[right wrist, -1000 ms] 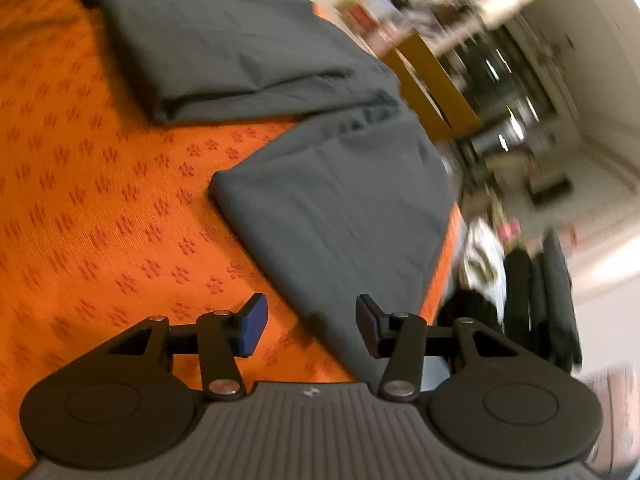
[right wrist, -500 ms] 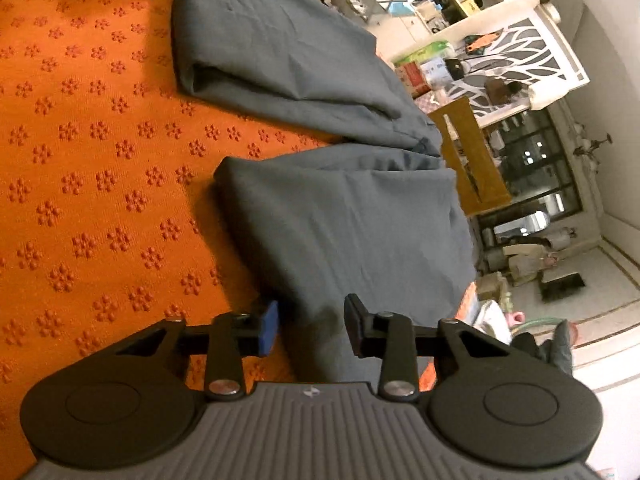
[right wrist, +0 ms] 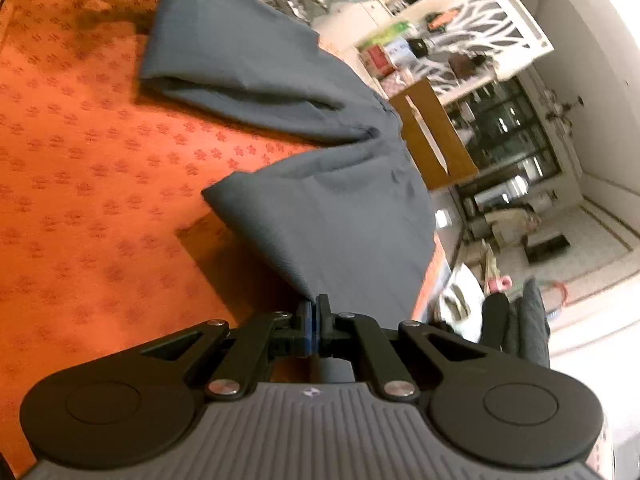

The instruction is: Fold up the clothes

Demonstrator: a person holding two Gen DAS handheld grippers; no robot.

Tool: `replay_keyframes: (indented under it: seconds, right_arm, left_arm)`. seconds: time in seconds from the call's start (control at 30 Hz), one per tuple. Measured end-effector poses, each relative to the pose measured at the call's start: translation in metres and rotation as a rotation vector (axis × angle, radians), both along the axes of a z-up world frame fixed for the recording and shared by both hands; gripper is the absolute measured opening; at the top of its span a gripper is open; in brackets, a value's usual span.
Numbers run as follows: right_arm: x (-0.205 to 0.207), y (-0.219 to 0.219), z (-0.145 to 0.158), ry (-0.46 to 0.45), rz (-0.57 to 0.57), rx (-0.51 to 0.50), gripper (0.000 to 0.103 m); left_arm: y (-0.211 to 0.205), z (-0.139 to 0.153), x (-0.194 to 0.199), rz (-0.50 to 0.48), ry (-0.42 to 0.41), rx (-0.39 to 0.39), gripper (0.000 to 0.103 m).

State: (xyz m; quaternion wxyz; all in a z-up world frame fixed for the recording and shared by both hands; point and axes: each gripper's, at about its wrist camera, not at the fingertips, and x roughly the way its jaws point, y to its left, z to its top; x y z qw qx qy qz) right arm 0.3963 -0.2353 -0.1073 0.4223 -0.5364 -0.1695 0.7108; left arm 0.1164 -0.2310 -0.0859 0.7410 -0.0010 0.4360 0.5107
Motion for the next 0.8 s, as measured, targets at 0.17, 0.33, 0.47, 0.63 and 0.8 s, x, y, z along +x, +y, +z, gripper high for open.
replay_keyframes:
  seconds: [0.17, 0.33, 0.47, 0.63, 0.8]
  right_arm:
    - [-0.003, -0.058, 0.005, -0.02, -0.04, -0.01, 0.002]
    - [-0.011, -0.128, 0.0, -0.028, -0.084, -0.057, 0.002]
    - [-0.018, -0.167, -0.002, -0.016, -0.121, -0.088, 0.002]
    - [-0.028, -0.21, -0.003, 0.004, -0.167, -0.126, 0.004]
    - [-0.031, -0.225, 0.014, 0.116, -0.224, -0.235, 0.012]
  left_arm:
    - [-0.046, 0.003, -0.013, -0.006, -0.028, -0.018, 0.004]
    - [-0.106, 0.001, -0.026, -0.037, -0.05, -0.063, 0.004]
    - [-0.148, 0.001, -0.037, -0.061, -0.067, -0.104, 0.004]
    - [-0.179, -0.005, -0.052, -0.027, -0.104, -0.146, 0.01]
    - [-0.199, 0.005, -0.074, -0.011, -0.217, -0.163, 0.027]
